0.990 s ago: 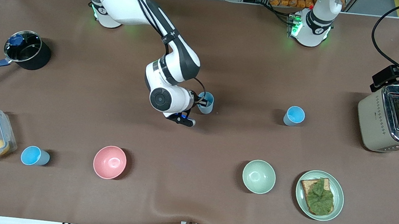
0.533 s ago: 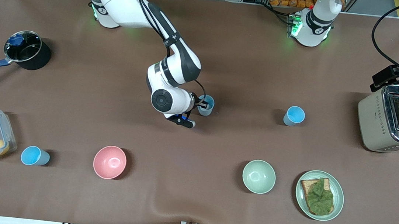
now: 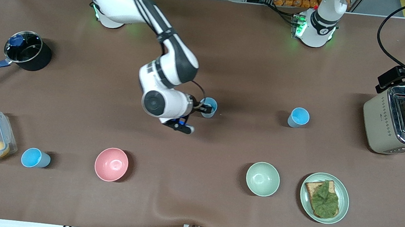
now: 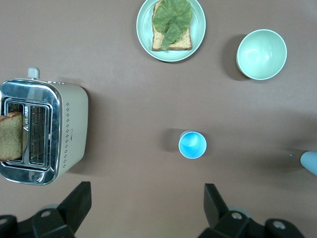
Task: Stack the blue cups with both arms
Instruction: 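Carry the blue cup with the right gripper to the table center, then release the cup and withdraw the right gripper while the left gripper advances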
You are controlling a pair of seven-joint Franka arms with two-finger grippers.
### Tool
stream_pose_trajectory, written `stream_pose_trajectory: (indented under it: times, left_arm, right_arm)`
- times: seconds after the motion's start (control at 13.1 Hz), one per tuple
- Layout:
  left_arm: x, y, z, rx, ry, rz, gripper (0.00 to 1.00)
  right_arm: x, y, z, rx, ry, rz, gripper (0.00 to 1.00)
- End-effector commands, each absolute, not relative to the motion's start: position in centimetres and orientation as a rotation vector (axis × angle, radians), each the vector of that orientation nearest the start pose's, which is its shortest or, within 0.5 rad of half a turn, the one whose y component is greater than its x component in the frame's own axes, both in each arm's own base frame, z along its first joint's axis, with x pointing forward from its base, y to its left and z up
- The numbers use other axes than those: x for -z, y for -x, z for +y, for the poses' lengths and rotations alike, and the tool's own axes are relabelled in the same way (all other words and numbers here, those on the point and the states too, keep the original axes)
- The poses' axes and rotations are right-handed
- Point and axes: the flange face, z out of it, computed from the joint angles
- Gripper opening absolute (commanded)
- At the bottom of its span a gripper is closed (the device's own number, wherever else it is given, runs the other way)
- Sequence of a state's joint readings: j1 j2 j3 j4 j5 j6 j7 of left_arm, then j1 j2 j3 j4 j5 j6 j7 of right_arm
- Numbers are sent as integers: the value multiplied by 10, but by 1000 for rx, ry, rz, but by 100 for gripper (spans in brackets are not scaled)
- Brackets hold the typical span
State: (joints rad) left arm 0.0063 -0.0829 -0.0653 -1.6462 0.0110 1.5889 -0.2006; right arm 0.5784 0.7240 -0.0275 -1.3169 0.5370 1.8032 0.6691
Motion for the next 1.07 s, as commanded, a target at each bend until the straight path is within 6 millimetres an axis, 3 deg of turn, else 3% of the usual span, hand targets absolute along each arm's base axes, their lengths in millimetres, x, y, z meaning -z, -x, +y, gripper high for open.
stream_pose_trajectory:
  times: [0.0, 0.08, 0.15, 0.3, 0.46, 0.61, 0.84, 0.99]
  left_arm:
    - [-645, -526, -38, 81, 3136, -241, 100]
    - [-644, -529, -39, 79, 3137, -239, 100]
    - [-646, -536, -40, 98, 3137, -236, 100]
    - [-641, -546, -45, 99, 3136, -193, 100]
    - [-640, -549, -49, 98, 3142, -181, 100]
    - [-626, -557, -64, 78, 3139, -157, 100]
    - [-616, -562, -73, 63, 3143, -133, 100]
    - [-612, -565, -68, 50, 3146, -143, 100]
  right_arm:
    - [-341, -622, 337, -802, 2707, 490, 100]
    - [-357, -630, 314, -779, 2712, 490, 100]
    - [-377, -642, 279, -689, 2761, 466, 100]
    - [-378, -654, 222, -673, 2846, 372, 100]
    - [-389, -662, 175, -641, 2909, 418, 100]
    - [-389, -662, 142, -662, 3012, 324, 100]
    - [-397, -666, 90, -669, 2999, 282, 100]
    - [-404, -666, 60, -662, 3037, 237, 100]
